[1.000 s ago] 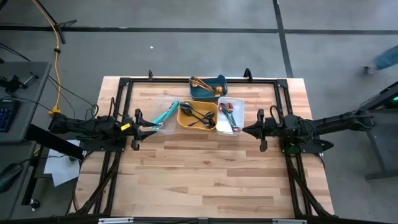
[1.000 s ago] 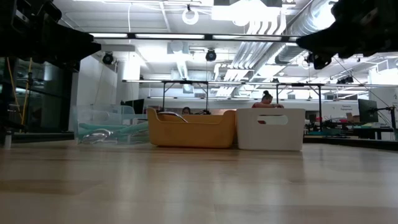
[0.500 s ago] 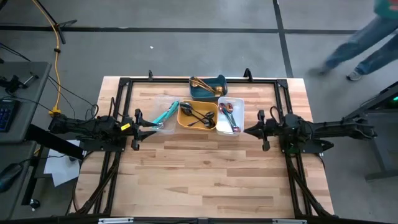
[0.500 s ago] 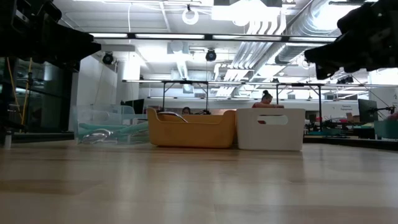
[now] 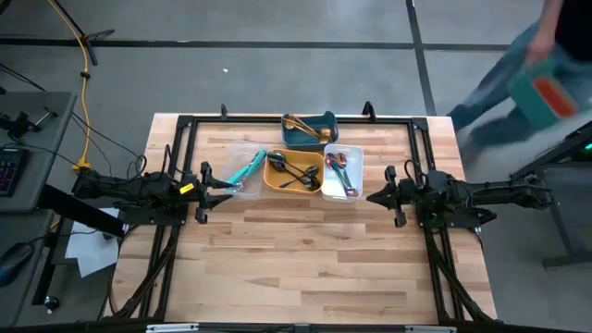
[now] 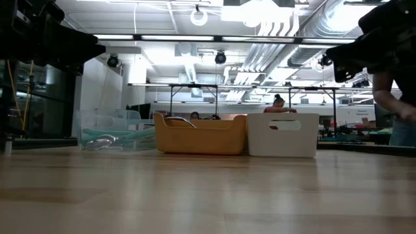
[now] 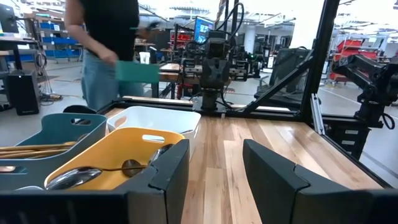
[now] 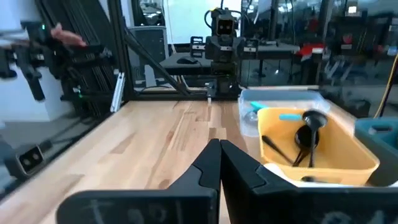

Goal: Sort silverware by color (type)
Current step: Return to Home Position

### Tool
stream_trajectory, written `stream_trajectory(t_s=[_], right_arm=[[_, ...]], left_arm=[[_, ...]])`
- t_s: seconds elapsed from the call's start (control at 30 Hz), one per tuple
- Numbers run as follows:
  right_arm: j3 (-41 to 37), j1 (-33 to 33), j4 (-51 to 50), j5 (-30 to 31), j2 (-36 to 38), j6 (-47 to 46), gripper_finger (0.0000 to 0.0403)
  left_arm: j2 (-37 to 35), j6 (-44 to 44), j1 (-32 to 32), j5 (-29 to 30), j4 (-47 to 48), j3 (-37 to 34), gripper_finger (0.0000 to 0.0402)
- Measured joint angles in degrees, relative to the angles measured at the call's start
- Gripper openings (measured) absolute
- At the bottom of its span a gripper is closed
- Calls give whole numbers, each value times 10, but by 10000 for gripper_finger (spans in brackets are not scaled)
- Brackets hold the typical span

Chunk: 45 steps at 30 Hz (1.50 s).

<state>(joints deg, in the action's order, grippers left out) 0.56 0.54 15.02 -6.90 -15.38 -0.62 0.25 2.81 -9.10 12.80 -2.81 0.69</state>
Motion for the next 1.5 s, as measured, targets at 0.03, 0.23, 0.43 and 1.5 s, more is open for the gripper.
stream_trajectory(t_s=[0.03,0.23,0.43,1.5], right_arm=[[0,0,-2,0,0,-11,0],[0,0,-2,0,0,-50,0],[0,0,-2,0,0,-50,0],[-1,-17,-61,-1,154,-54,0]], left_arm=[[0,0,-1,0,0,0,145],[0,0,-1,0,0,0,145],[0,0,-1,0,0,0,145],[-1,0,-2,-2,5,0,145]])
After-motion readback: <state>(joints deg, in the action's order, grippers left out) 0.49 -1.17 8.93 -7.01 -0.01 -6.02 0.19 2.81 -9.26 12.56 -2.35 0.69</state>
